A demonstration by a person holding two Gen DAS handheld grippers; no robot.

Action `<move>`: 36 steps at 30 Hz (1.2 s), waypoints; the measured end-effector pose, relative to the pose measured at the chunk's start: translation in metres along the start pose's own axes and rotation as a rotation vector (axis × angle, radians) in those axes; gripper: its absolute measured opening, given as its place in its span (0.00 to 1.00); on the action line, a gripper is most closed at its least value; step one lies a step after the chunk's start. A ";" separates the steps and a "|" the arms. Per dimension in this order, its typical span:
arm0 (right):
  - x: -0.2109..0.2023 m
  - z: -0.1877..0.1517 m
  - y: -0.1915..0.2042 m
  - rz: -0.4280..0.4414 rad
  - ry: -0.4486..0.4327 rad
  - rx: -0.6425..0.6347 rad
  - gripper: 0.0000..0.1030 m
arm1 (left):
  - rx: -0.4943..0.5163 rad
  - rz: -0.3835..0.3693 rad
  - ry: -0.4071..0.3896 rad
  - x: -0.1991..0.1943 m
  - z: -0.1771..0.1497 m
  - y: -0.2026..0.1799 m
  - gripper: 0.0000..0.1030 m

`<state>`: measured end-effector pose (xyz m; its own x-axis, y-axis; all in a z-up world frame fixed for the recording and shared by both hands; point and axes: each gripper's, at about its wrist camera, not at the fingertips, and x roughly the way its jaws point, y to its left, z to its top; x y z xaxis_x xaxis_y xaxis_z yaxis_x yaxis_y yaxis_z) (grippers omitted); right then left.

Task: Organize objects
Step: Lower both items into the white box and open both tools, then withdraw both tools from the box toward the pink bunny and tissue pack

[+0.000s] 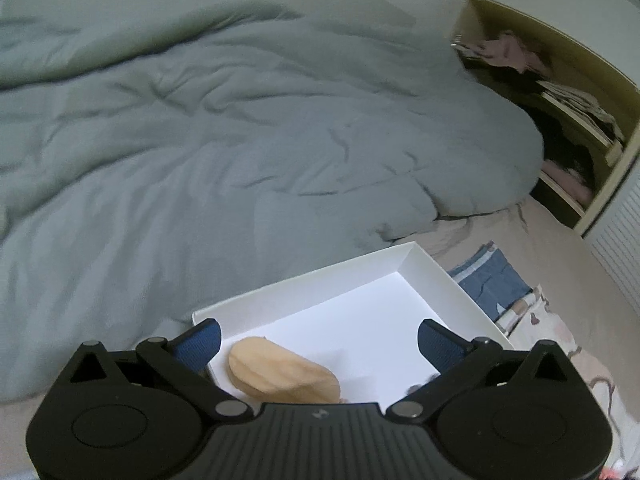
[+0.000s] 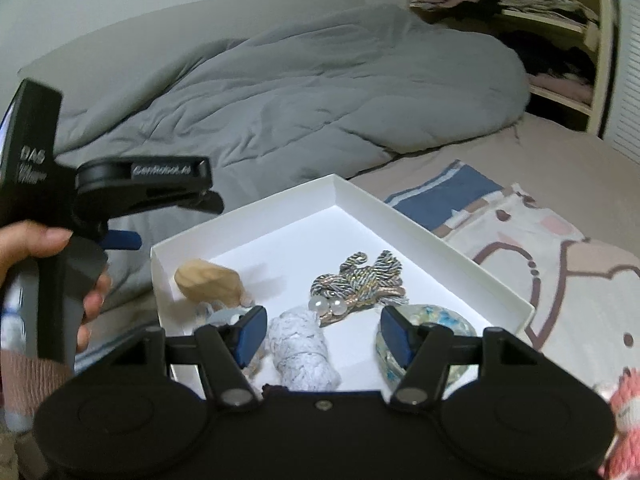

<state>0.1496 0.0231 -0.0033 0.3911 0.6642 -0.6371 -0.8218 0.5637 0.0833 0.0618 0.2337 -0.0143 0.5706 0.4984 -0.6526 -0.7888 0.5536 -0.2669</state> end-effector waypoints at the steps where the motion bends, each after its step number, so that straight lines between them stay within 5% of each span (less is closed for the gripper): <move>1: -0.003 0.000 0.000 -0.005 -0.003 0.008 0.62 | 0.014 0.000 -0.008 -0.003 0.000 -0.001 1.00; 17: -0.062 -0.006 -0.008 -0.127 -0.077 0.106 0.89 | 0.196 -0.085 0.023 -0.046 -0.017 -0.025 1.00; 36: -0.141 -0.045 -0.073 -0.373 -0.124 0.306 0.93 | 0.435 -0.252 0.050 -0.082 -0.053 -0.082 1.00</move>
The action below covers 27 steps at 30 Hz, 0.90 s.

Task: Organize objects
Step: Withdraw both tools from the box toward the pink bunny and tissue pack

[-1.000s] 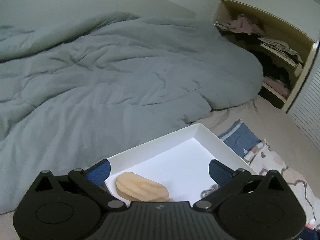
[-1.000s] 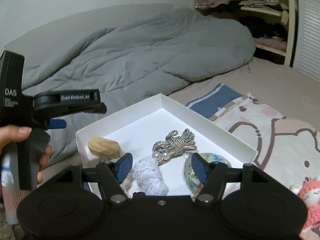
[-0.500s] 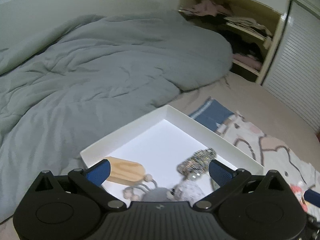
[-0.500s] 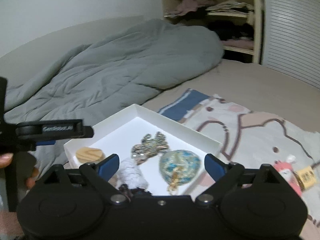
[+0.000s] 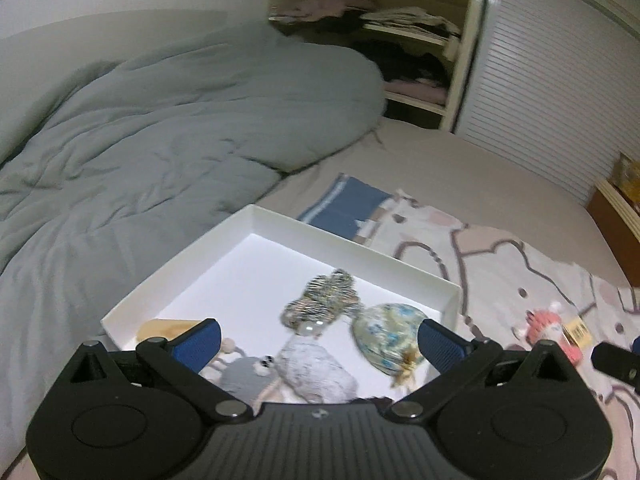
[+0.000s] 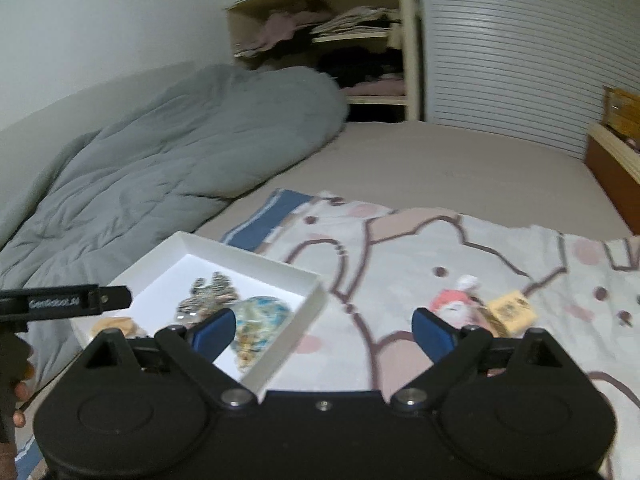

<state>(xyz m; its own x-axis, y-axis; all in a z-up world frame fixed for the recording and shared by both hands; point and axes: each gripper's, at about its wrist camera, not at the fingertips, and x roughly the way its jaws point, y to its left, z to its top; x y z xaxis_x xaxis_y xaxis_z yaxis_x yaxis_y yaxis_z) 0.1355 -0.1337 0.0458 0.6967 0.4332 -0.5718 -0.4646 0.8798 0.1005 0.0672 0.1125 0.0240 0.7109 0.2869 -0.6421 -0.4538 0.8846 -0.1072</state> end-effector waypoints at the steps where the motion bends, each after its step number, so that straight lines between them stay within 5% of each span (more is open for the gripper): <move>1: -0.003 -0.001 -0.006 -0.015 -0.001 0.006 0.93 | 0.010 -0.007 -0.001 0.000 -0.001 -0.003 1.00; 27: -0.052 -0.050 -0.090 -0.248 -0.002 0.120 0.99 | 0.261 -0.231 -0.014 -0.014 -0.033 -0.081 1.00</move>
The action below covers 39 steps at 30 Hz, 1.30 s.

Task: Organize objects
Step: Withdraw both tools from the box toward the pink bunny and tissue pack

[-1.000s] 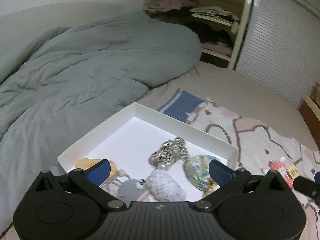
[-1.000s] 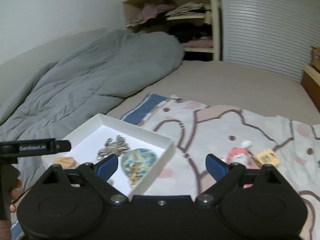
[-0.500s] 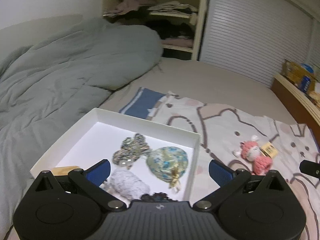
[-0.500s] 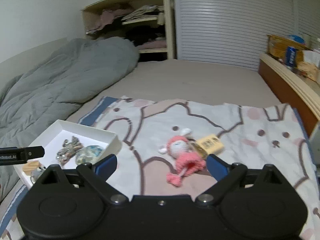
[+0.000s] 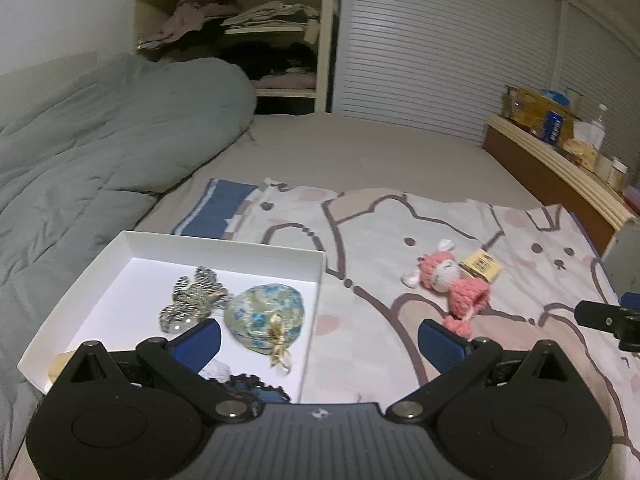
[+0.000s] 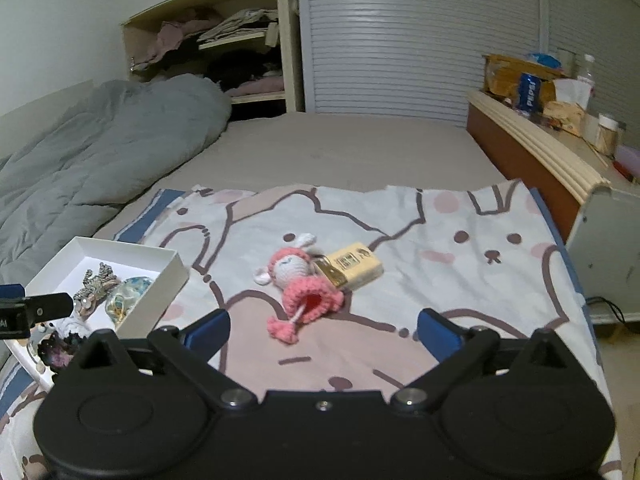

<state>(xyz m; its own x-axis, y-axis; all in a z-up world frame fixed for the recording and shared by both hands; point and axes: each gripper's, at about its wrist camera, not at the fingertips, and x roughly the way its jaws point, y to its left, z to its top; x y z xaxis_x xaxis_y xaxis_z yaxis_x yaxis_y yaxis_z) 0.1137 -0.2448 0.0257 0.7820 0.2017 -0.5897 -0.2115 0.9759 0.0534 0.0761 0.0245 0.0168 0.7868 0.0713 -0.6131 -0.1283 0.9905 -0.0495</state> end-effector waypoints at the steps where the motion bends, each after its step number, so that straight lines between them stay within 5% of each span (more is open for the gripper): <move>1: 0.000 -0.001 -0.001 -0.005 -0.001 0.001 1.00 | 0.003 -0.004 -0.002 0.000 -0.001 -0.002 1.00; 20: 0.008 -0.009 -0.026 -0.005 -0.016 0.025 1.00 | 0.036 -0.079 -0.068 0.017 -0.012 -0.034 1.00; 39: 0.066 -0.010 -0.062 -0.010 -0.097 -0.027 1.00 | 0.120 -0.285 -0.104 0.074 -0.042 -0.075 1.00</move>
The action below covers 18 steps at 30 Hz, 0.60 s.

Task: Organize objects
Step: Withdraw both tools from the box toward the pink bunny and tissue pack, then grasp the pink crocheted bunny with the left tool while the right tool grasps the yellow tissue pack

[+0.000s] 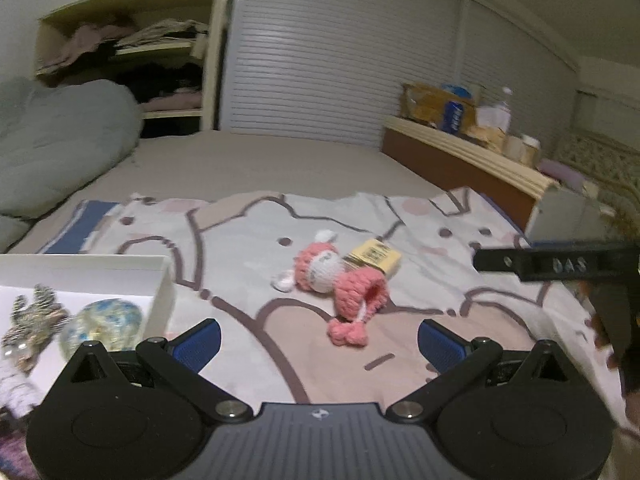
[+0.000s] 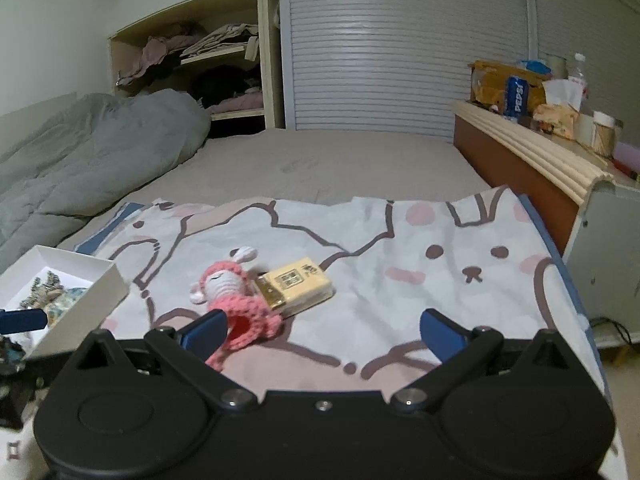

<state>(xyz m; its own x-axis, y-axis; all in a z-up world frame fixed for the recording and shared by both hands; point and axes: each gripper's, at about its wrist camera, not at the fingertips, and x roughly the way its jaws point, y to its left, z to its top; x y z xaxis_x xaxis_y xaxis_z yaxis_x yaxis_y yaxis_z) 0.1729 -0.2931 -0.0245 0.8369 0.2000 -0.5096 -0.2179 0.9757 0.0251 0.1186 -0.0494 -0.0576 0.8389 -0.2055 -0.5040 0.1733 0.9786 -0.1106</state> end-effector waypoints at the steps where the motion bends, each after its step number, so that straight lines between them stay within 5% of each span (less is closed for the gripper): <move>1: 0.004 0.000 -0.002 0.005 0.000 -0.007 1.00 | 0.012 -0.007 0.005 0.004 -0.001 -0.001 1.00; 12: 0.049 -0.002 -0.016 0.053 0.024 -0.082 1.00 | 0.083 -0.088 -0.002 0.056 0.004 -0.005 0.99; 18: 0.082 0.001 -0.020 0.092 0.039 -0.045 0.97 | 0.075 -0.115 0.039 0.091 0.005 -0.007 0.84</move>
<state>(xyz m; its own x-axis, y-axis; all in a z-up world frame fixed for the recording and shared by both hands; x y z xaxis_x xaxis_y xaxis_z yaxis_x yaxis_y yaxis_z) 0.2462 -0.2964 -0.0657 0.7925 0.2841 -0.5397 -0.3158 0.9482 0.0354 0.1960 -0.0746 -0.0982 0.7905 -0.3153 -0.5251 0.3069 0.9458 -0.1061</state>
